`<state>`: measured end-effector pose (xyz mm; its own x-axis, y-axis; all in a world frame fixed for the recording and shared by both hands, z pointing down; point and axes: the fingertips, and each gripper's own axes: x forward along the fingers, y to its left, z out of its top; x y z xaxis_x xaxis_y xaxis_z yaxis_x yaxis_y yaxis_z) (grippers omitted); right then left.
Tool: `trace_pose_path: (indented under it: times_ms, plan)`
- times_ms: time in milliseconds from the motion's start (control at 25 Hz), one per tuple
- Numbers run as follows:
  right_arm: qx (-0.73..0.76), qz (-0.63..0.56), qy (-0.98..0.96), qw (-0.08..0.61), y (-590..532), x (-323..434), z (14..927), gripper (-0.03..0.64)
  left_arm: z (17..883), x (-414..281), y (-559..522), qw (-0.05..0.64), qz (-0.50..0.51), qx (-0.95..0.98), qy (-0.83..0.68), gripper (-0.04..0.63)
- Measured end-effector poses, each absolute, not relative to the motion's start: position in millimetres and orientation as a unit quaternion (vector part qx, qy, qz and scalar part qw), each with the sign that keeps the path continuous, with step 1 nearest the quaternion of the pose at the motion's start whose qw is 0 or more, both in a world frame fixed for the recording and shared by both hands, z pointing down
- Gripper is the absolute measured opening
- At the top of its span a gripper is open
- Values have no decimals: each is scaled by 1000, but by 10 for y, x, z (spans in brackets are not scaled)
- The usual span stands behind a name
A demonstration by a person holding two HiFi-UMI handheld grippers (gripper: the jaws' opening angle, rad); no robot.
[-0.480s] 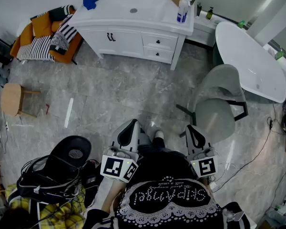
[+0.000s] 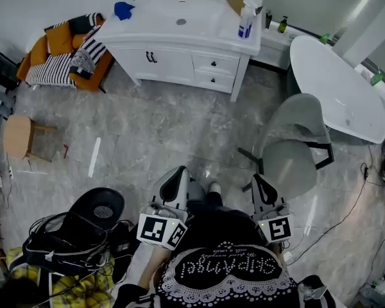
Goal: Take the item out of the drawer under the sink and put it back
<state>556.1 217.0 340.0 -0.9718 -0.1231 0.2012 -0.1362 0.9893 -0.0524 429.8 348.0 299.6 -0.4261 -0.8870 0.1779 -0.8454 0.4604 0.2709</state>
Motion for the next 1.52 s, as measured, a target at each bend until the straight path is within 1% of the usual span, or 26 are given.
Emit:
trace_pose_path:
  times_ms: [120, 400, 560, 680, 1080, 1520]
  plan:
    - [64, 49, -993, 87, 2163, 5521, 3387, 20, 3009, 4268, 3475, 152, -71, 515, -841, 5]
    - [50, 36, -994, 94, 2219, 5246, 3424, 21, 3065, 4049, 3420, 160, -81, 521, -835, 5]
    - [49, 28, -993, 99, 2163, 4947, 3393, 20, 3075, 3755, 3313, 165, -83, 527, -830, 5]
    - [51, 18, -994, 90, 2092, 4671, 3258, 20, 3016, 3479, 3245, 165, -77, 531, -827, 5]
    - [68, -9, -994, 86, 2011, 4025, 3086, 21, 2789, 2819, 3086, 143, -77, 560, -812, 5]
    - [71, -31, -993, 87, 2153, 3821, 3056, 21, 2866, 2562, 3354, 144, -85, 555, -815, 5]
